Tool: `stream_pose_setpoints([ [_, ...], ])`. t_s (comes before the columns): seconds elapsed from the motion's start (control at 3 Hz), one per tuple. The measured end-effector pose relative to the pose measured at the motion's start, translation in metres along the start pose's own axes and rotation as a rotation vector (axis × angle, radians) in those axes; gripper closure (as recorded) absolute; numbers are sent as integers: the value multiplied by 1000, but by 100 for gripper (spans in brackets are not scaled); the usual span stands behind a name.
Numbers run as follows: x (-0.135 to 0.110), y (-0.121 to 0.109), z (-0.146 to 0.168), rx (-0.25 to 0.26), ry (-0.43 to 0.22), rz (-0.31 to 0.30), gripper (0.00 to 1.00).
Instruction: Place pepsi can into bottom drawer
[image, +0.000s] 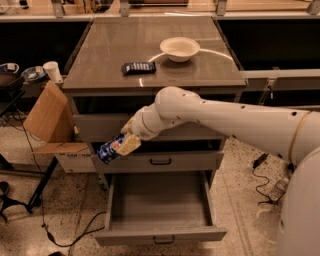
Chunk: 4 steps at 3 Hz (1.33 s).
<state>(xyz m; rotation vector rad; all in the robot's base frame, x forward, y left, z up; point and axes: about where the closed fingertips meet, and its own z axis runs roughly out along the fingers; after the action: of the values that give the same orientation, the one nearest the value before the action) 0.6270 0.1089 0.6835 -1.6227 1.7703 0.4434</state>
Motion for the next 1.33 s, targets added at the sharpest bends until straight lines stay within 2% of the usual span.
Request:
stream_pose_setpoints([
  [0.33, 16, 11, 15, 13, 58, 15, 100],
  [0.67, 36, 33, 23, 29, 109, 56, 100],
  [1.33, 45, 32, 32, 33, 104, 72, 100],
])
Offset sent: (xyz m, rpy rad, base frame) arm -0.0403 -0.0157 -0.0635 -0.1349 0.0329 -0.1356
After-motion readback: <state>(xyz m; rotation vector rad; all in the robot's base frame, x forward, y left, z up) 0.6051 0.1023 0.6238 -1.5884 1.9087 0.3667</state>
